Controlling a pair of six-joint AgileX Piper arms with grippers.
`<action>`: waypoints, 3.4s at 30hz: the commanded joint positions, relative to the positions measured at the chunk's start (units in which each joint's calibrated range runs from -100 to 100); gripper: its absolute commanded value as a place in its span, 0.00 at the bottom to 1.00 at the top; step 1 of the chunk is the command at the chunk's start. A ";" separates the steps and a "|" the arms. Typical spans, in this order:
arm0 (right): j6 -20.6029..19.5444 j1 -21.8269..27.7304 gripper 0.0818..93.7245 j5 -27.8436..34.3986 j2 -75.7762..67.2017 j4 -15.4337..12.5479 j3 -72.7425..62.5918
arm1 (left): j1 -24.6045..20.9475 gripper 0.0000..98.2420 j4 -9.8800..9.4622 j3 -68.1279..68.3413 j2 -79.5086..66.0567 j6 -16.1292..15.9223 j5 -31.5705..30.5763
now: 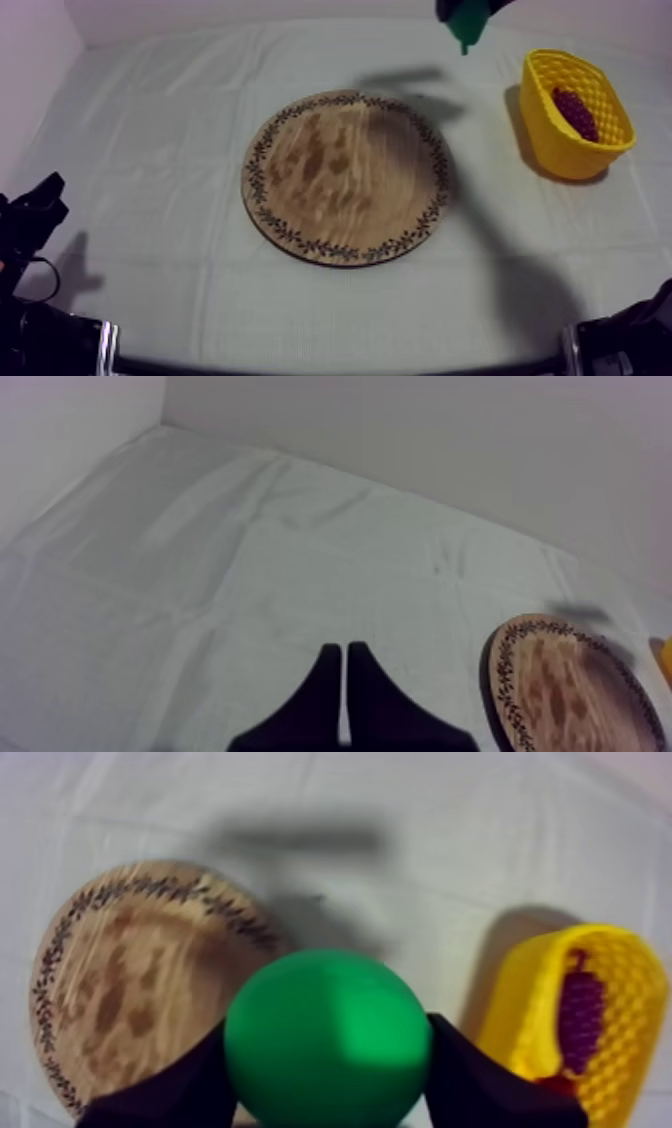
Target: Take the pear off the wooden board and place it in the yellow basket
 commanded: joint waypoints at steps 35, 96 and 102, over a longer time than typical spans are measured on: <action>10.81 21.54 0.35 -27.22 -7.98 3.53 34.00 | 0.00 0.00 0.00 0.00 0.00 0.01 -0.01; 14.20 18.20 0.40 -62.97 -95.51 -3.71 104.60 | 0.00 0.00 0.00 0.00 0.00 0.01 -0.01; 14.50 16.95 0.23 -58.40 -106.59 -5.81 109.21 | 0.00 0.00 0.00 0.00 0.00 0.01 -0.01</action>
